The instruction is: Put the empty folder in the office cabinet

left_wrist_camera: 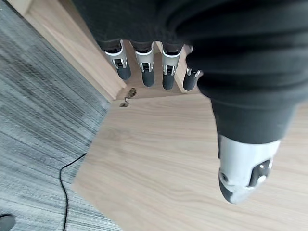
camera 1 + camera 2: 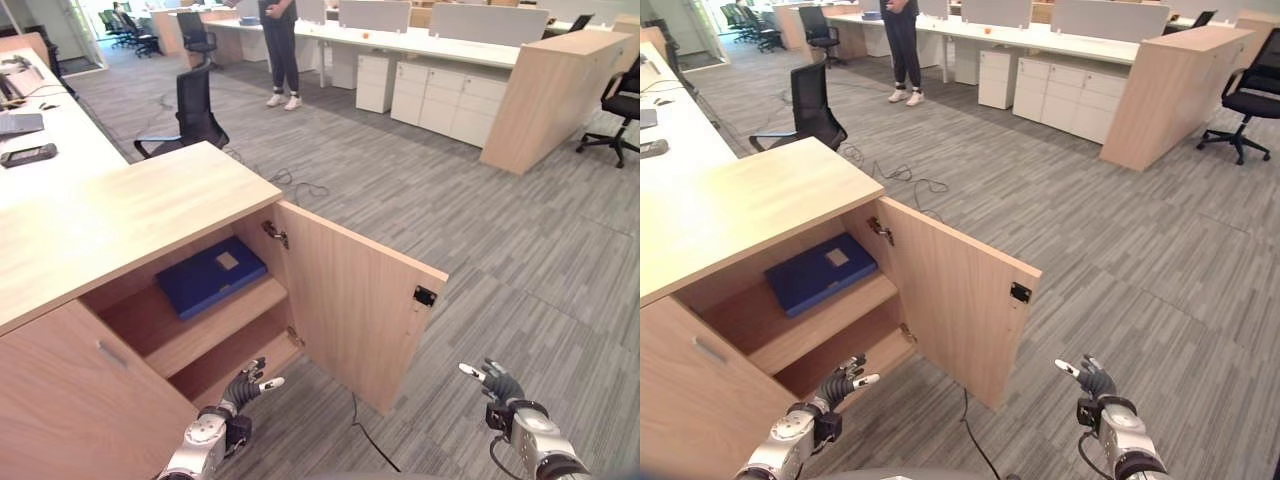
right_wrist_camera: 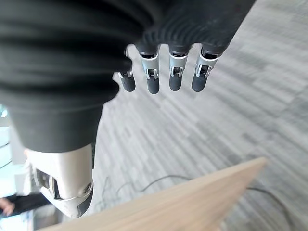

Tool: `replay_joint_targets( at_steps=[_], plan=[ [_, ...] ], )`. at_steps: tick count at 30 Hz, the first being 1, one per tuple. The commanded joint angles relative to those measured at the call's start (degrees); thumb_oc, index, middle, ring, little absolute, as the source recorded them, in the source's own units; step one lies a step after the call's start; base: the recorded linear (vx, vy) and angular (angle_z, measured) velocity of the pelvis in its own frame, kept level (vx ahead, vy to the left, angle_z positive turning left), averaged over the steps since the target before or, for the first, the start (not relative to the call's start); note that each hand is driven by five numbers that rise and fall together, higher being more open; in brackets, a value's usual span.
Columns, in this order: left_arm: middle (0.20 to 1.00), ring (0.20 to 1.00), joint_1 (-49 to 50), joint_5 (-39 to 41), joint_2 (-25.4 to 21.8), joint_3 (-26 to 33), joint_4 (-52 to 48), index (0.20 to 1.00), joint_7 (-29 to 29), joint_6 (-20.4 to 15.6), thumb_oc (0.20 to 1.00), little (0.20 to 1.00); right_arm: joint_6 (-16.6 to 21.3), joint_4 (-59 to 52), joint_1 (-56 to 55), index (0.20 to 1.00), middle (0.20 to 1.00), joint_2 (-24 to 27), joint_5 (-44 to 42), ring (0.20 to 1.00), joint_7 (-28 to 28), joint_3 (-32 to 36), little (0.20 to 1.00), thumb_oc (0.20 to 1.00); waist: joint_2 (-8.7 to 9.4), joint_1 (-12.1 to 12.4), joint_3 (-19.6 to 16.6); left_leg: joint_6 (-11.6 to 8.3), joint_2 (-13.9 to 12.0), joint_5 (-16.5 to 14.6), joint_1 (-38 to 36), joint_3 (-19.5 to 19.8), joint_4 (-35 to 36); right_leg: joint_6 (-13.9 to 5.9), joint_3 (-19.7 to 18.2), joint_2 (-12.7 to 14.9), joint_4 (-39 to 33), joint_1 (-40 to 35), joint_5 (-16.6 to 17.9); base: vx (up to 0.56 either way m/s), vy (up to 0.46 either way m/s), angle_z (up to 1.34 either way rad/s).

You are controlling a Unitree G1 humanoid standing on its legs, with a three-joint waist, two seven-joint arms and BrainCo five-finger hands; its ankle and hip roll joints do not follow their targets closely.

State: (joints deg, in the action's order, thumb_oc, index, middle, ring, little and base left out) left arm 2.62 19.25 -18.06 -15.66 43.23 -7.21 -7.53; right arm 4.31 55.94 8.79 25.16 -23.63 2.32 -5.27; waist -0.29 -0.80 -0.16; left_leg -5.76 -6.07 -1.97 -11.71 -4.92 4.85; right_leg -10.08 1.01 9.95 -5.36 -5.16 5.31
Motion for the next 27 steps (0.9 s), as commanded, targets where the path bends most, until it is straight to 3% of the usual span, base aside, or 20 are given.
replay_joint_targets(
  at_steps=[1,15,22,27],
  plan=[
    [1.0,1.0,-1.78,-1.65,-1.58,-0.16,-1.12,1.0,-0.34,-2.49,1.0,1.0,2.0,0.93,6.25,1.0,1.0,0.44,-1.8,1.0,0.0,-0.45,1.0,1.0,2.55,1.18,0.95,0.79,0.21,-0.83,3.01,0.39,-3.0,-0.96,-0.61,0.2,2.75,-0.71,-5.27,0.01,0.01,0.16],
    [1.0,1.0,0.83,0.3,-4.1,-3.19,-5.82,1.0,-1.84,-1.22,1.0,1.0,0.75,9.14,20.45,1.0,1.0,0.55,-5.13,1.0,-0.61,-3.98,1.0,1.0,2.78,7.31,0.96,0.83,0.84,0.37,5.61,7.57,-2.95,-0.37,5.1,0.58,2.33,-3.1,-6.18,0.01,0.001,0.25],
    [1.0,1.0,-0.66,1.44,-2.77,-1.44,-6.29,1.0,0.23,-1.18,1.0,1.0,1.74,-7.75,13.64,1.0,1.0,-3.92,-3.92,1.0,-0.4,-6.93,1.0,1.0,2.21,7.85,4.24,0.41,1.39,1.08,10.5,11.45,-5.58,0.37,7.28,0.42,5.14,-0.51,-7.46,-0.06,-0.009,0.22],
    [1.0,1.0,-4.67,1.53,-1.36,-1.8,-5.37,1.0,2.41,-1.75,1.0,1.0,3.19,-15.83,9.4,1.0,1.0,-5.68,-2.0,1.0,-1.42,-8.0,1.0,1.0,2.16,7.6,9.27,0.07,1.67,2.05,17.05,14.87,-8.56,0.75,9.42,0.5,8.66,4.58,-8.07,-0.17,-0.029,0.43]
  ],
)
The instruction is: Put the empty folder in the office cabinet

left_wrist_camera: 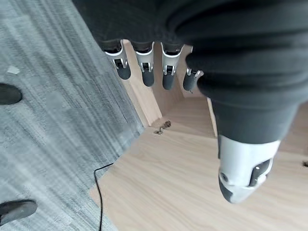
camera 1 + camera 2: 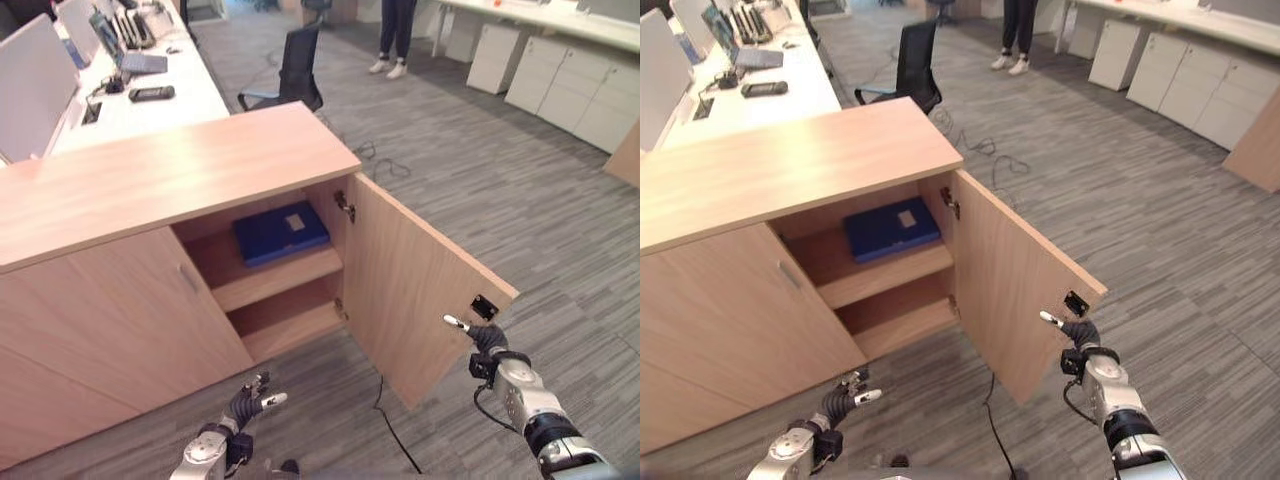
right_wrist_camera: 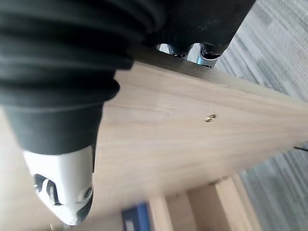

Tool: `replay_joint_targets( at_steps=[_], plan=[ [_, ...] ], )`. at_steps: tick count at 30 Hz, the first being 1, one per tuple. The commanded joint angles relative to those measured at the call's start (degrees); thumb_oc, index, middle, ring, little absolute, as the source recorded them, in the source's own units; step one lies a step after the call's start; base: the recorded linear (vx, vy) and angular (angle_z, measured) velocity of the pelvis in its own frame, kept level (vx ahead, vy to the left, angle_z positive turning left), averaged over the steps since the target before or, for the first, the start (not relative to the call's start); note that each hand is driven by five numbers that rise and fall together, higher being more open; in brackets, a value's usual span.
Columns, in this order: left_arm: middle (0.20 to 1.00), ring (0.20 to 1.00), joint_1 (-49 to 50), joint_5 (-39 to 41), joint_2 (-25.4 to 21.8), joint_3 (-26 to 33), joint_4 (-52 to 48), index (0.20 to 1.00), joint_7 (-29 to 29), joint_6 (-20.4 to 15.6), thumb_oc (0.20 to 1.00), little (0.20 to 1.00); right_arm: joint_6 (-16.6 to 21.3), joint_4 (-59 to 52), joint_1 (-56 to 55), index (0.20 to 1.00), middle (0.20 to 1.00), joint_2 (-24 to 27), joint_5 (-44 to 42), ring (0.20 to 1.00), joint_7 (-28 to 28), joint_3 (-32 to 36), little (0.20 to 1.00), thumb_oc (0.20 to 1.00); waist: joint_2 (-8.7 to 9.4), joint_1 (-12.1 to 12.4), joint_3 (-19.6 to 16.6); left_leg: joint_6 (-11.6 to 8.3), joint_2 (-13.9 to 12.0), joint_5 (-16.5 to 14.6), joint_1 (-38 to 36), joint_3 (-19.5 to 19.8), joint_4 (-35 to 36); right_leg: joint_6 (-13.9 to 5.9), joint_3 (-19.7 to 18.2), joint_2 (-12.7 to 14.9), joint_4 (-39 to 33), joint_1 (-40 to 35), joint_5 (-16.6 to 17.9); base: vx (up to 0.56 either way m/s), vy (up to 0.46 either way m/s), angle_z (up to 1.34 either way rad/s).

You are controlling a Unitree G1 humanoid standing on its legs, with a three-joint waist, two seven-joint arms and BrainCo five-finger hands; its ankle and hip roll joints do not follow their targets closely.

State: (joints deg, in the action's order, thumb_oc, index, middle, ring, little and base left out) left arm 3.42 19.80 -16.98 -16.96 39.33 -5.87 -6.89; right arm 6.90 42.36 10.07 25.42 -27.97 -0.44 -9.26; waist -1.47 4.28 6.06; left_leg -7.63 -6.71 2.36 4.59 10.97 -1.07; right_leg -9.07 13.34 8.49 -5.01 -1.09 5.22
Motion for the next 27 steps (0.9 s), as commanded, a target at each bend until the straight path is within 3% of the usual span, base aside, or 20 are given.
replay_joint_targets(
  at_steps=[1,8,16,22,27],
  plan=[
    [1.0,1.0,-6.02,0.98,-2.38,-0.56,-1.45,1.0,1.43,-2.5,1.0,1.0,0.79,-3.07,7.73,1.0,1.0,-6.33,2.19,1.0,1.2,-3.95,1.0,1.0,3.33,2.47,3.74,1.89,2.24,-2.06,1.49,-0.77,-2.76,-0.2,-2.71,1.98,8.65,1.23,-7.99,-0.13,-0.008,0.44],
    [1.0,1.0,-8.39,1.22,-2.38,-0.79,-2.04,1.0,3.31,-3.15,1.0,1.0,1.74,-7.45,7.31,1.0,1.0,-8.35,2.0,1.0,0.62,-5.79,1.0,1.0,3.54,2.52,6.9,1.61,2.3,-0.94,5.22,0.09,-2.86,-0.19,-2.42,2.12,9.69,4.89,-7.82,-0.09,0.009,0.09],
    [1.0,1.0,-13.09,2.63,-3.16,-0.79,-5.62,1.0,6.62,-4.36,1.0,1.0,3.01,-14.16,10.35,1.0,1.0,-11.28,2.73,1.0,-0.28,-10.87,1.0,1.0,3.94,4.49,12.77,1.07,2.69,0.79,10.28,3.01,-3.79,-0.3,-0.88,2.85,14.06,10.39,-8.44,-0.13,0.003,0.07],
    [1.0,1.0,-14.87,2.57,-3.92,-2.01,-7.2,1.0,8.24,-4.38,1.0,1.0,4.06,-17.6,14.26,1.0,1.0,-13.31,3.77,1.0,-2.1,-14.39,1.0,1.0,4.99,8.66,16.71,0.05,3.09,2.84,13.76,7.75,-3.54,0.08,3.21,2.31,15.99,11.65,-9.87,-0.07,-0.079,0.6],
    [1.0,1.0,-14.47,2.65,-4.73,-2.66,-8.49,1.0,8.4,-3.69,1.0,1.0,4.67,-18.3,17.88,1.0,1.0,-14.62,3.79,1.0,-3.68,-16.15,1.0,1.0,5.7,12.11,17.9,-0.35,3.51,4.11,14.92,11.53,-2.69,0.65,6.69,1.61,17.35,11.27,-11.4,-0.03,-0.113,0.71]
  ],
)
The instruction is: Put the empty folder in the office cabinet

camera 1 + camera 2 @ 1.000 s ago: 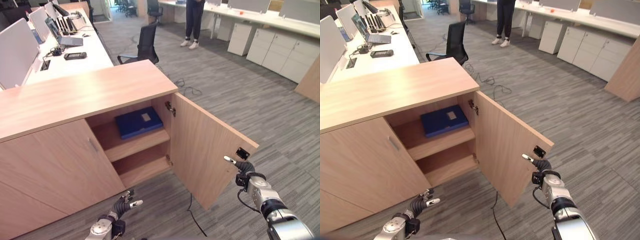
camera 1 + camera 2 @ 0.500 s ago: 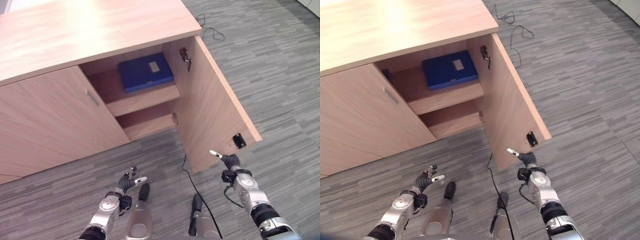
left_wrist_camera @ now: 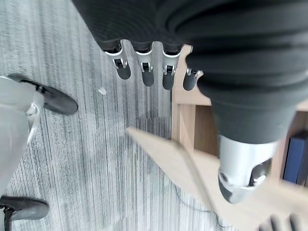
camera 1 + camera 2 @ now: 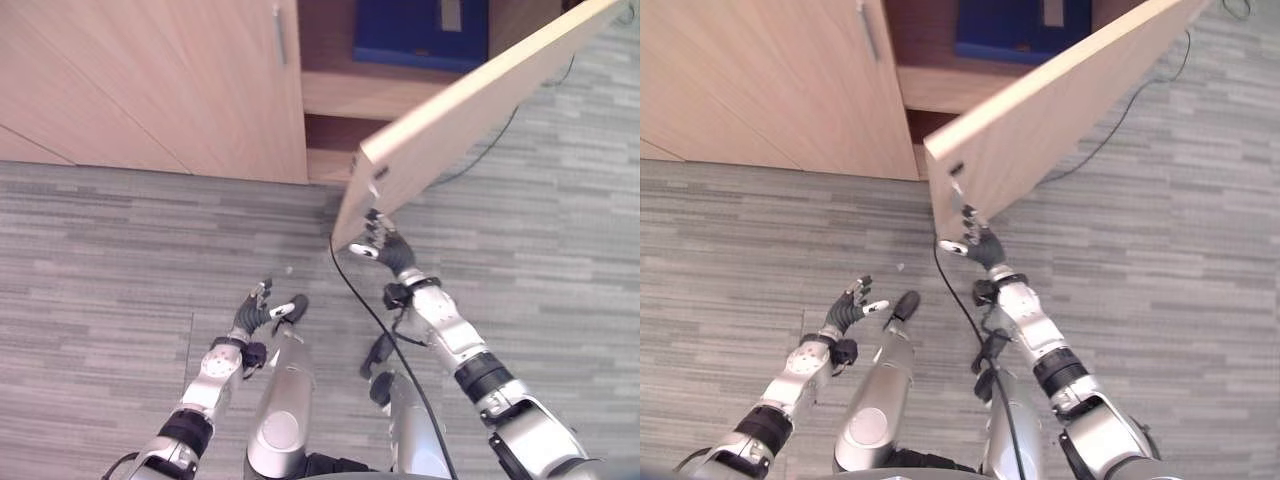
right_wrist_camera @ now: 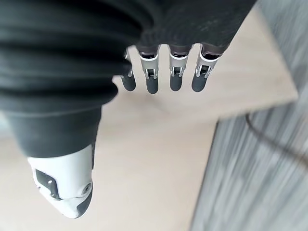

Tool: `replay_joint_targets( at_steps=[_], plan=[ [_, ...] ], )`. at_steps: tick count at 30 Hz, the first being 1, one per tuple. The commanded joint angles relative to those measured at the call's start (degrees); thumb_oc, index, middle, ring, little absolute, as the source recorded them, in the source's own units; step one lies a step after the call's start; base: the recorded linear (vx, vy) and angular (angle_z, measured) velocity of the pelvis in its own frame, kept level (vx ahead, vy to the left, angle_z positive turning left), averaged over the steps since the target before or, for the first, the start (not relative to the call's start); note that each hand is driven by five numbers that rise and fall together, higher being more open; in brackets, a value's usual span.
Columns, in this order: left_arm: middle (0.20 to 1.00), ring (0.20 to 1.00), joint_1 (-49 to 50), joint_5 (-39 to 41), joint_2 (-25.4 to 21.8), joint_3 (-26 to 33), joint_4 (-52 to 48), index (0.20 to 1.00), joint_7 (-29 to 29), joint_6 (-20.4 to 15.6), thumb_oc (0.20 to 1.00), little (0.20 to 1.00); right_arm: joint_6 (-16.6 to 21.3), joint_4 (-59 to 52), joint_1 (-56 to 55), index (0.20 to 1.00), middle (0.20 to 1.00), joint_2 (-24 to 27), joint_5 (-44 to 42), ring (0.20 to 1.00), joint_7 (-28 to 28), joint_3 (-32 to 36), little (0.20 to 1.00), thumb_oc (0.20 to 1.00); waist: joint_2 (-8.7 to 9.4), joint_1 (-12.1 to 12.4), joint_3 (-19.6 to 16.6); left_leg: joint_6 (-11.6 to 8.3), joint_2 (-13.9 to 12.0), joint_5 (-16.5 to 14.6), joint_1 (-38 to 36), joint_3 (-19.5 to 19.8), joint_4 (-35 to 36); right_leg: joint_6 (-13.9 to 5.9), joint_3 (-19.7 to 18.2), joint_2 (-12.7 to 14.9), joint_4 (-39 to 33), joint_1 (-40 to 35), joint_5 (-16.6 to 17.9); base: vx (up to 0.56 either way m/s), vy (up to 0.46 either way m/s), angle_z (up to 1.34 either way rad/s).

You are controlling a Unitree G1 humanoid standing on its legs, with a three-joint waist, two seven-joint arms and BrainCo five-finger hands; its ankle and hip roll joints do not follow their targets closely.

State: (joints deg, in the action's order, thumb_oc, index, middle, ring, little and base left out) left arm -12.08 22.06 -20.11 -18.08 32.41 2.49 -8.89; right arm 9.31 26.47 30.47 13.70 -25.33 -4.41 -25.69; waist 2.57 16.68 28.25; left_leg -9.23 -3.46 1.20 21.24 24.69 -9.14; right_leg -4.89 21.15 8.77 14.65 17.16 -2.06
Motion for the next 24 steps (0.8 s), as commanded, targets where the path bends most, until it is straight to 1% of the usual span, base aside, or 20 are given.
replay_joint_targets(
  at_steps=[1,4,6,7,8,9,10,11,13,14,15,16,17,18,19,20,21,22,23,24],
  plan=[
    [1.0,1.0,1.28,0.46,-1.87,-1.53,-1.97,1.0,-0.01,-1.61,1.0,1.0,2.34,-2.63,-1.91,1.0,1.0,-2.94,1.1,1.0,0.06,0.2,1.0,1.0,1.66,0.13,-4.15,1.17,0.34,5.51,-1.63,-1.69,5.5,-3.37,-0.76,1.1,-2.2,-6.99,-4.33,-0.02,-0.147,0.95],
    [1.0,1.0,2.21,0.68,-2.99,-1.49,-2.44,1.0,-0.67,-1.34,1.0,1.0,2.96,-2.42,2.3,1.0,1.0,-2.19,1.14,1.0,-1.62,1.03,1.0,1.0,1.48,2.45,-3.86,0.41,0.54,6.81,-0.42,0.39,5.76,-2.5,0.86,-0.03,-1.8,-7.4,-5.39,-0.02,-0.191,0.62],
    [1.0,1.0,3.27,0.9,-3.2,-1.29,-3.26,1.0,-1.47,-1.36,1.0,1.0,2.96,-0.35,5.6,1.0,1.0,-0.73,1.04,1.0,-2.84,2.63,1.0,1.0,0.99,3.26,-4.62,0.14,0.58,7.02,0.65,-0.98,6.51,-2.37,2.81,-0.45,-4.64,-8.3,-4.22,-0.03,-0.141,0.97],
    [1.0,1.0,4.42,1.28,-3.27,-0.69,-3.89,1.0,-1.94,-1.47,1.0,1.0,2.95,0.11,7.18,1.0,1.0,0.56,1.14,1.0,-3.32,3.33,1.0,1.0,1.03,3.43,-5.04,0.02,-1.08,6.84,1.46,-5.97,6.09,-2.74,3.56,-0.43,-7.44,-9.62,-2.96,-0.03,0.07,1.03],
    [1.0,1.0,5.11,1.48,-3.47,-0.53,-5.54,1.0,-3.15,-1.51,1.0,1.0,2.87,0.74,8.67,1.0,1.0,3.12,1.0,1.0,-3.75,4.42,1.0,1.0,1.25,2.75,-5.22,1.16,-5.38,6.36,1.8,-16.63,4.34,-3.13,5.77,0.99,-9.16,-10.49,-1.39,0.05,0.076,0.77],
    [1.0,1.0,5.47,1.66,-3.81,-0.25,-6.31,1.0,-3.82,-1.34,1.0,1.0,2.37,1.04,9.98,1.0,1.0,5.23,1.32,1.0,-4.13,5.26,1.0,1.0,1.28,2.15,-5.39,1.46,-7.9,4.3,0.67,-22.06,3.17,-3.81,6.31,1.71,-9.57,-11.72,-2.12,0.05,0.135,0.58],
    [1.0,1.0,5.88,1.77,-4.21,-0.1,-6.74,1.0,-4.4,-1.25,1.0,1.0,1.87,1.15,10.89,1.0,1.0,6.9,1.94,1.0,-4.45,6.04,1.0,1.0,0.95,1.66,-5.45,1.64,-9.13,3.99,0.2,-25.78,2.26,-4.13,7.29,2.46,-9.35,-12.07,-1.58,0.14,0.165,0.64],
    [1.0,1.0,7.39,2.39,-5.46,0.45,-7.86,1.0,-5.11,-1.45,1.0,1.0,1.24,1.94,12.5,1.0,1.0,8.96,1.45,1.0,-4.81,8.27,1.0,1.0,0.58,1.15,-5.78,1.95,-8.8,3.2,0.33,-28.09,0.27,-4.54,8.06,3.62,-8.94,-13.11,-0.94,0.1,0.22,0.9],
    [1.0,1.0,8.03,2.57,-6.98,0.77,-8.3,1.0,-5.81,-1.24,1.0,1.0,1.38,3.44,13.28,1.0,1.0,10.81,-0.3,1.0,-5.66,10.87,1.0,1.0,1.07,1.39,-6.31,2.3,-7.92,2.05,0.83,-28.21,-1.12,-4.99,8.3,4.94,-7.9,-14.8,-1.67,0.22,0.177,0.62],
    [1.0,1.0,8.1,2.68,-8.44,0.65,-9.42,1.0,-6.67,-0.84,1.0,1.0,1.86,4.61,12.85,1.0,1.0,12.69,-1.23,1.0,-6.58,13.24,1.0,1.0,1.59,1.7,-6.93,3.37,-6.34,0.28,0.85,-27.88,-2.18,-5.41,7.87,6.67,-4.04,-15.0,-2.5,0.33,0.188,0.55],
    [1.0,1.0,7.44,2.62,-10.28,0.48,-10.81,1.0,-7.52,-0.93,1.0,1.0,2.19,5.71,13.11,1.0,1.0,15.52,-1.91,1.0,-7.71,15.75,1.0,1.0,1.21,1.16,-7.18,4.51,-4.35,-1.71,-0.05,-26.72,-2.61,-6.18,6.45,9.2,3.25,-13.56,-0.31,0.24,0.235,0.73],
    [1.0,1.0,6.52,2.73,-11.11,0.17,-11.16,1.0,-7.6,-1.02,1.0,1.0,2.42,6.59,13.72,1.0,1.0,16.79,-2.57,1.0,-8.04,16.89,1.0,1.0,0.61,0.48,-6.54,5.72,-3.15,-0.64,0.18,-26.54,-2.91,-6.53,4.97,10.63,7.68,-11.24,3.41,0.2,0.27,0.93],
    [1.0,1.0,5.03,2.85,-12.08,-0.07,-11.74,1.0,-7.71,-1.47,1.0,1.0,2.42,7.22,13.84,1.0,1.0,19.12,-2.63,1.0,-8.22,18.03,1.0,1.0,-0.84,-1.58,-6.1,6.43,-2.31,-0.82,-1.02,-25.4,-2.25,-7.64,-1.26,9.13,12.34,-7.31,3.96,0.07,0.186,0.97],
    [1.0,1.0,4.96,2.85,-12.04,-0.1,-11.72,1.0,-7.71,-1.47,1.0,1.0,2.41,7.23,13.88,1.0,1.0,19.19,-2.65,1.0,-8.21,18.03,1.0,1.0,-0.78,-1.34,-6.08,6.43,-2.33,-0.88,-1.01,-25.65,-2.26,-7.64,-1.58,9.2,12.63,-7.0,3.85,0.2,0.144,0.89],
    [1.0,1.0,3.88,3.82,-11.82,-0.22,-12.04,1.0,-7.78,-2.08,1.0,1.0,2.66,7.55,13.58,1.0,1.0,21.45,-2.97,1.0,-8.4,19.18,1.0,1.0,-2.05,-3.95,-5.81,6.05,-1.81,-0.96,-3.22,-24.17,-0.51,-7.14,-7.16,5.72,9.85,-4.17,0.37,0.15,0.029,0.7],
    [1.0,1.0,3.66,4.3,-11.62,-0.2,-12.24,1.0,-7.95,-2.22,1.0,1.0,2.76,8.07,13.57,1.0,1.0,22.32,-3.21,1.0,-8.21,19.55,1.0,1.0,-2.38,-4.79,-5.69,5.86,-1.43,-0.81,-4.09,-23.67,0.34,-6.64,-8.82,4.63,5.75,-3.94,0.05,0.26,-0.066,0.51],
    [1.0,1.0,3.58,5.39,-11.61,0.22,-12.66,1.0,-7.81,-2.4,1.0,1.0,2.53,9.15,13.64,1.0,1.0,23.38,-2.89,1.0,-7.85,19.08,1.0,1.0,-2.42,-6.09,-5.26,5.3,-0.87,-1.79,-5.49,-22.57,1.14,-6.73,-10.47,5.29,-2.6,-2.25,2.12,0.22,-0.19,0.3],
    [1.0,1.0,3.47,5.76,-11.83,0.56,-12.42,1.0,-7.6,-2.47,1.0,1.0,2.14,10.76,13.39,1.0,1.0,23.75,-2.49,1.0,-7.52,18.8,1.0,1.0,-2.48,-6.76,-5.19,4.9,-0.88,-2.35,-6.26,-21.75,1.46,-7.34,-11.57,6.31,-5.7,-0.42,4.06,0.24,-0.214,0.09],
    [1.0,1.0,3.61,5.79,-12.06,0.68,-12.56,1.0,-7.6,-2.47,1.0,1.0,1.64,11.6,13.29,1.0,1.0,24.08,-2.06,1.0,-6.97,18.34,1.0,1.0,-2.66,-7.32,-5.39,4.84,-0.88,-2.99,-6.65,-21.28,1.4,-7.85,-13.47,6.4,-6.77,0.31,5.07,0.18,-0.187,-0.03],
    [1.0,1.0,4.07,5.29,-12.24,0.25,-13.11,1.0,-8.46,-2.17,1.0,1.0,0.99,10.97,11.75,1.0,1.0,25.09,-2.13,1.0,-6.25,18.77,1.0,1.0,-2.02,-7.78,-5.75,4.9,0.04,-3.75,-6.83,-20.77,0.69,-7.95,-15.29,6.22,-8.43,-0.41,5.41,0.14,-0.159,-0.01]
  ],
)
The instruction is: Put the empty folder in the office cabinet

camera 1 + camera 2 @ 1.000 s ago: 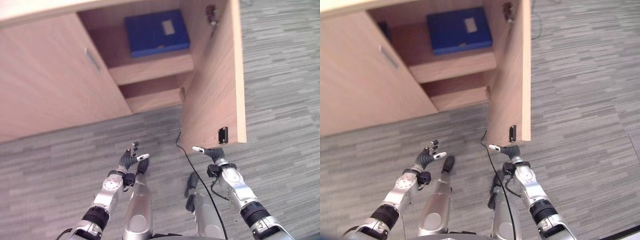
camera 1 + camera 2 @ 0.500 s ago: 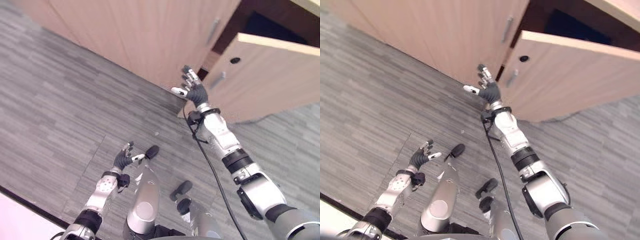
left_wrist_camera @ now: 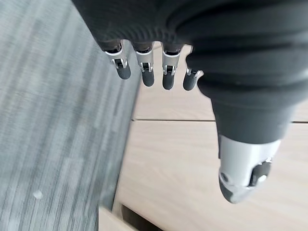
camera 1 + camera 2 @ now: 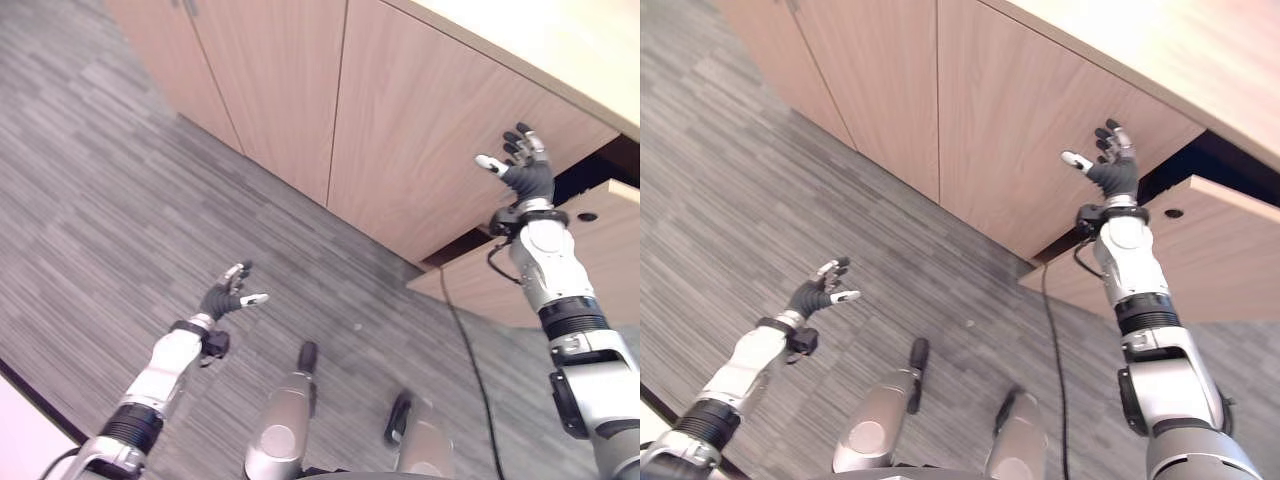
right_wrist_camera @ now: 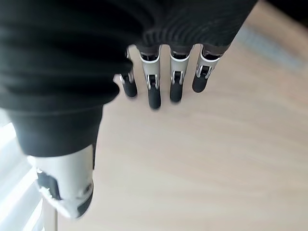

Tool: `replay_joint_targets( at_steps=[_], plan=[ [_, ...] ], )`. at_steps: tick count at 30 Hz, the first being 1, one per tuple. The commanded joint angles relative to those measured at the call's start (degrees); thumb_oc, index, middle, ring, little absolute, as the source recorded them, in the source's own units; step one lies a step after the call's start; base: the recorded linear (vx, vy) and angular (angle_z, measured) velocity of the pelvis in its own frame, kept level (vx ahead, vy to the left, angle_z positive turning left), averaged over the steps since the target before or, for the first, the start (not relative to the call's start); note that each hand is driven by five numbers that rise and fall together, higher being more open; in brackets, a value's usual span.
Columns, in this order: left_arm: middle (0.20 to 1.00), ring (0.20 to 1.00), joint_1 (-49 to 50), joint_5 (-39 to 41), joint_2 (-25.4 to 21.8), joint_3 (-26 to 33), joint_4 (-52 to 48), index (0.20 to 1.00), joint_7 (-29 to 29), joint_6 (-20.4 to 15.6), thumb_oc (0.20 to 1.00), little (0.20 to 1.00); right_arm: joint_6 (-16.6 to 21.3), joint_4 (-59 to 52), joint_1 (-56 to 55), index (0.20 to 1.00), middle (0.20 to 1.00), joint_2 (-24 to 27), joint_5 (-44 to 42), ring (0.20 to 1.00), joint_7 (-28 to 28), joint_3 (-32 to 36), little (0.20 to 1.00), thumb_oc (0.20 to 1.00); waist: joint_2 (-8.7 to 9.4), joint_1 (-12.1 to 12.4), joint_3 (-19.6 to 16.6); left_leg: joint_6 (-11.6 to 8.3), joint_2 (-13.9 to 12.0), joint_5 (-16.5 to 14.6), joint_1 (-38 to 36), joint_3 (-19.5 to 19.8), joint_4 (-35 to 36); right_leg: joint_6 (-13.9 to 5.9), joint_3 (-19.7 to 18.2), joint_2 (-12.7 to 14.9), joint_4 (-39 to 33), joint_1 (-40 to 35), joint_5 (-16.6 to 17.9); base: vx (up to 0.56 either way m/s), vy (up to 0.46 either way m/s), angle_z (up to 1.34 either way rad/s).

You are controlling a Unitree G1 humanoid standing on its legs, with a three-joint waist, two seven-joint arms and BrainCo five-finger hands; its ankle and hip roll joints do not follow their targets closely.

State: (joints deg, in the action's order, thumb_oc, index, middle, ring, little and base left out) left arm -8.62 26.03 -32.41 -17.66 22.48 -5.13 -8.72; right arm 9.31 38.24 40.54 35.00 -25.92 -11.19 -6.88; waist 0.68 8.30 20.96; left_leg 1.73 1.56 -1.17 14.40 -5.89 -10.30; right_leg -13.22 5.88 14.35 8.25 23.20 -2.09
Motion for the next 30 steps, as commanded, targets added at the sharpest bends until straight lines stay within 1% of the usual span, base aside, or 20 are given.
replay_joint_targets(
  at_steps=[1,2,5,6,8,9,13,14,15,16,17,18,19,21,22,23,24,26,27,30],
  plan=[
    [1.0,1.0,1.36,1.37,0.22,0.35,-3.6,1.0,-1.42,-2.41,1.0,1.0,0.9,-0.49,1.19,1.0,1.0,4.13,-1.54,1.0,0.98,0.81,1.0,1.0,0.25,0.28,1.24,-5.97,-4.38,-1.74,-0.1,10.06,1.43,0.65,-0.84,0.65,-2.39,-6.67,6.4,0.13,-0.239,0.34],
    [1.0,1.0,2.18,0.99,0.41,0.77,-4.17,1.0,-1.86,-2.36,1.0,1.0,1.12,-0.45,0.16,1.0,1.0,4.67,-1.4,1.0,1.68,1.19,1.0,1.0,0.24,-0.42,0.42,-6.11,-4.48,-1.7,-0.31,10.27,1.18,0.86,-1.29,-0.09,-2.84,-7.19,7.47,0.12,-0.228,0.53],
    [1.0,1.0,3.52,1.86,1.32,1.65,-4.23,1.0,-2.22,-1.96,1.0,1.0,0.77,-0.21,-0.75,1.0,1.0,5.43,-1.02,1.0,3.03,0.53,1.0,1.0,0.06,-1.31,-1.04,-6.75,-5.93,-1.31,-1.28,10.4,2.2,1.45,-1.43,-1.49,-4.54,-8.5,7.54,0.08,-0.181,0.48],
    [1.0,1.0,3.6,1.87,1.34,1.7,-4.28,1.0,-2.23,-1.93,1.0,1.0,0.78,-0.16,-0.71,1.0,1.0,5.45,-1.04,1.0,3.06,0.45,1.0,1.0,0.0,-1.35,-1.06,-6.79,-6.0,-1.29,-1.35,10.42,2.29,1.49,-1.4,-1.55,-4.62,-8.57,7.57,0.06,-0.182,0.15],
    [1.0,1.0,5.43,1.85,1.99,1.67,-4.8,1.0,-2.7,-1.82,1.0,1.0,0.38,2.16,1.55,1.0,1.0,6.48,-1.2,1.0,4.63,-1.51,1.0,1.0,-0.4,-1.75,-2.34,-7.98,-8.45,-0.39,-2.42,9.91,3.33,2.14,-1.15,-3.47,-7.13,-10.15,7.61,0.06,-0.232,-0.21],
    [1.0,1.0,5.46,1.85,2.04,1.72,-4.8,1.0,-2.7,-1.82,1.0,1.0,0.42,2.27,1.67,1.0,1.0,6.5,-1.25,1.0,4.67,-1.63,1.0,1.0,-0.46,-1.77,-2.33,-8.02,-8.54,-0.38,-2.48,9.89,3.4,2.18,-1.16,-3.56,-7.22,-10.21,7.66,0.02,-0.147,-0.27],
    [1.0,1.0,7.04,2.16,2.87,2.06,-5.23,1.0,-2.88,-1.44,1.0,1.0,0.33,3.52,3.86,1.0,1.0,6.05,-2.49,1.0,5.67,-3.83,1.0,1.0,-1.12,-1.88,-3.1,-9.15,-10.84,0.37,-3.5,8.73,3.83,2.96,-1.0,-5.42,-9.53,-11.89,7.24,0.03,-0.117,-0.12],
    [1.0,1.0,7.41,1.9,3.73,2.01,-5.25,1.0,-2.97,-1.18,1.0,1.0,0.67,1.98,2.54,1.0,1.0,5.12,-3.31,1.0,6.04,-3.71,1.0,1.0,-1.58,-2.43,-3.28,-9.68,-11.51,0.7,-3.51,7.87,3.18,3.37,-0.74,-5.73,-10.11,-12.68,6.78,0.01,-0.098,-0.26],
    [1.0,1.0,7.54,1.82,4.12,2.05,-5.33,1.0,-2.98,-1.1,1.0,1.0,0.56,0.56,1.12,1.0,1.0,4.73,-3.54,1.0,6.22,-3.15,1.0,1.0,-1.74,-2.81,-3.3,-9.81,-11.62,0.86,-3.28,7.5,2.78,3.56,-0.46,-5.7,-10.27,-12.93,6.58,-0.01,-0.046,-0.28],
    [1.0,1.0,7.41,1.15,6.0,3.06,-5.04,1.0,-2.85,-0.53,1.0,1.0,0.94,-6.97,-7.02,1.0,1.0,1.41,-3.68,1.0,6.75,-0.49,1.0,1.0,-2.37,-5.17,-3.44,-9.85,-12.45,1.47,-2.71,3.34,1.89,4.06,0.6,-5.09,-10.33,-13.63,5.82,-0.02,0.006,-0.07],
    [1.0,1.0,7.53,1.13,5.95,3.0,-5.07,1.0,-2.85,-0.52,1.0,1.0,0.8,-7.33,-7.42,1.0,1.0,1.34,-3.58,1.0,6.67,-0.33,1.0,1.0,-2.32,-5.11,-3.54,-9.86,-12.45,1.49,-2.78,3.32,1.95,4.06,0.59,-5.09,-10.34,-13.67,5.8,0.05,0.031,-0.03],
    [1.0,1.0,8.57,-0.45,7.3,4.54,-4.61,1.0,-2.83,-0.04,1.0,1.0,1.19,-14.88,-16.91,1.0,1.0,-4.9,-3.32,1.0,8.66,1.45,1.0,1.0,-2.68,-6.38,-4.48,-9.93,-12.82,1.14,-4.28,1.99,2.92,4.3,0.17,-5.73,-10.1,-14.04,5.77,0.07,0.005,0.06],
    [1.0,1.0,8.7,-0.47,7.23,4.47,-4.61,1.0,-2.84,-0.05,1.0,1.0,1.06,-15.23,-17.3,1.0,1.0,-5.01,-3.23,1.0,8.62,1.57,1.0,1.0,-2.62,-6.29,-4.61,-9.94,-12.84,1.15,-4.35,1.94,2.98,4.3,0.14,-5.74,-10.11,-14.07,5.75,0.07,-0.001,-0.1],
    [1.0,1.0,8.68,-1.53,7.68,5.12,-4.27,1.0,-2.7,-0.03,1.0,1.0,0.96,-19.14,-22.63,1.0,1.0,-7.69,-2.53,1.0,10.05,2.09,1.0,1.0,-2.37,-6.92,-5.0,-9.91,-12.83,1.11,-4.83,1.56,3.38,4.28,-0.13,-5.85,-9.76,-13.89,5.66,0.03,-0.02,-0.31],
    [1.0,1.0,8.87,-2.35,8.06,5.83,-4.04,1.0,-2.73,-0.1,1.0,1.0,0.81,-21.95,-26.9,1.0,1.0,-9.56,-1.32,1.0,11.65,1.8,1.0,1.0,-2.12,-7.59,-5.41,-9.84,-12.82,1.01,-5.46,1.37,4.03,4.29,-0.38,-5.84,-9.4,-13.65,5.57,0.05,-0.029,-0.31],
    [1.0,1.0,9.01,-3.04,8.25,6.38,-4.06,1.0,-2.82,-0.29,1.0,1.0,0.35,-22.61,-30.97,1.0,1.0,-10.68,0.54,1.0,12.91,1.47,1.0,1.0,-2.01,-8.29,-5.62,-9.75,-12.79,0.86,-6.16,1.06,4.48,4.26,-0.66,-5.86,-8.88,-13.5,5.43,0.04,-0.023,-0.1],
    [1.0,1.0,9.01,-3.04,8.25,6.38,-4.06,1.0,-2.82,-0.29,1.0,1.0,0.35,-22.61,-30.97,1.0,1.0,-10.68,0.54,1.0,12.91,1.47,1.0,1.0,-2.01,-8.29,-5.62,-9.75,-12.79,0.86,-6.16,1.06,4.48,4.26,-0.66,-5.86,-8.88,-13.5,5.43,0.03,0.001,-0.14],
    [1.0,1.0,9.2,-3.87,8.61,6.72,-3.86,1.0,-2.56,-0.34,1.0,1.0,0.07,-22.58,-34.94,1.0,1.0,-13.0,0.47,1.0,13.99,1.35,1.0,1.0,-1.95,-9.14,-5.85,-9.68,-12.78,0.8,-7.26,0.51,5.26,4.12,-1.07,-5.8,-8.33,-13.43,5.35,0.02,0.015,-0.11],
    [1.0,1.0,9.24,-3.88,8.6,6.71,-3.85,1.0,-2.56,-0.35,1.0,1.0,0.06,-22.63,-35.02,1.0,1.0,-13.01,0.48,1.0,14.0,1.34,1.0,1.0,-1.93,-9.1,-5.87,-9.68,-12.78,0.81,-7.32,0.47,5.31,4.12,-1.11,-5.8,-8.31,-13.44,5.33,0.01,0.021,-0.1],
    [1.0,1.0,9.61,-4.28,8.94,6.99,-3.72,1.0,-2.46,-0.4,1.0,1.0,-0.01,-21.07,-37.91,1.0,1.0,-14.61,0.12,1.0,14.55,1.6,1.0,1.0,-2.07,-10.11,-6.1,-9.64,-12.8,0.6,-8.62,-0.33,5.84,3.9,-1.61,-5.88,-7.88,-13.35,5.32,0.02,0.029,-0.14]
  ],
)
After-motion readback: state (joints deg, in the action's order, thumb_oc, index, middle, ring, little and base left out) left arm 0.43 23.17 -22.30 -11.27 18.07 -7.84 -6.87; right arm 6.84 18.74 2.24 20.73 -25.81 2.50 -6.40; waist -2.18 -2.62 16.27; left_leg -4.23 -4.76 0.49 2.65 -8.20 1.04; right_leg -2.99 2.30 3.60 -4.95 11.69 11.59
